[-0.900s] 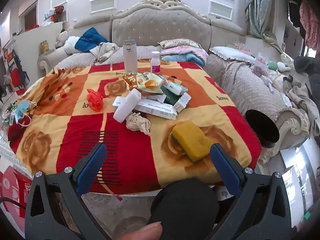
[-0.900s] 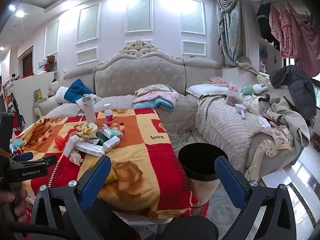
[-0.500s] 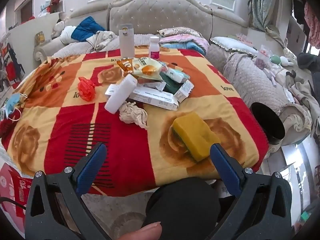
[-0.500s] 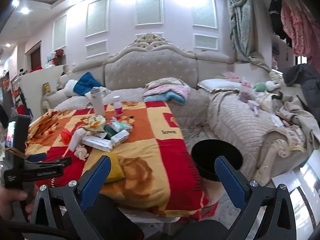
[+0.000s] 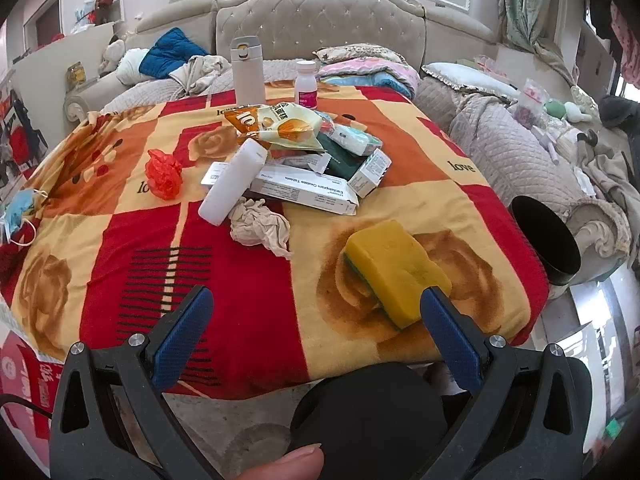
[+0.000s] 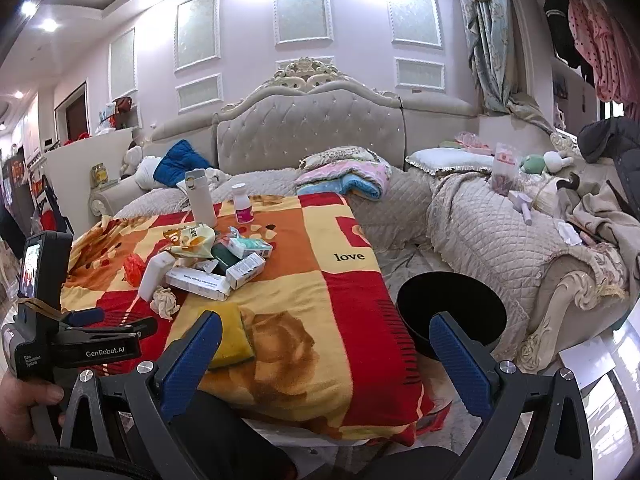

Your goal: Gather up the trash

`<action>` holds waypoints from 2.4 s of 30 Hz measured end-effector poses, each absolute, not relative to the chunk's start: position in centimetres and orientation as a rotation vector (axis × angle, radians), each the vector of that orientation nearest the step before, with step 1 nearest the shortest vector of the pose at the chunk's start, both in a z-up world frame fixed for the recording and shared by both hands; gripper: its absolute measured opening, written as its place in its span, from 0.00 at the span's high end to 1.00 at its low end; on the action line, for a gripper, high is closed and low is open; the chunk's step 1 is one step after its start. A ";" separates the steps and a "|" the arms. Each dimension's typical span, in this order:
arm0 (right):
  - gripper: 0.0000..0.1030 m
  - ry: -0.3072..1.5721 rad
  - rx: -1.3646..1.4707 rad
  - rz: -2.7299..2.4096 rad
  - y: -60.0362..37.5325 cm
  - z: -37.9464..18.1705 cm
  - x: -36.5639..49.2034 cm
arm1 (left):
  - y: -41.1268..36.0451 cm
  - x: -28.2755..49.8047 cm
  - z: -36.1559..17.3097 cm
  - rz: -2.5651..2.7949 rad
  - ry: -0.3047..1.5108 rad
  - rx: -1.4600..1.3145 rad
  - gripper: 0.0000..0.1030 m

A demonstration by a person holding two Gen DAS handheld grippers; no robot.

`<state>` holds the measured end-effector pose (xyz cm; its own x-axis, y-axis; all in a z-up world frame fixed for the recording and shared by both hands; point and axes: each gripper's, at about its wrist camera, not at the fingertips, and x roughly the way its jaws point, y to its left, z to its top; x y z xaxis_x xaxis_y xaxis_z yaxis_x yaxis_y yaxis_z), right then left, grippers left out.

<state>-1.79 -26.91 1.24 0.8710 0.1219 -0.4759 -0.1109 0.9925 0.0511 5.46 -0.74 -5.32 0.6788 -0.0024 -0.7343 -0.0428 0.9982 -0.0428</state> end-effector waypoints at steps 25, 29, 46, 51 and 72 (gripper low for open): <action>0.00 0.424 0.044 0.159 -27.3 3.5 -4.8 | -0.6 2.0 -1.1 0.057 0.720 -0.047 0.00; 0.00 0.424 0.065 0.170 -27.3 3.4 -4.5 | -0.3 2.3 -1.3 0.069 0.736 -0.050 0.00; 0.00 0.464 0.052 0.084 -28.0 1.7 -0.2 | -1.6 6.4 -3.6 0.052 0.769 0.003 0.00; 0.00 0.492 0.054 0.108 -27.3 0.8 0.6 | -0.5 6.8 -3.6 0.005 0.748 -0.105 0.00; 0.00 0.542 0.039 0.139 -26.2 -0.4 1.0 | 0.8 6.8 -4.3 0.040 0.794 -0.115 0.00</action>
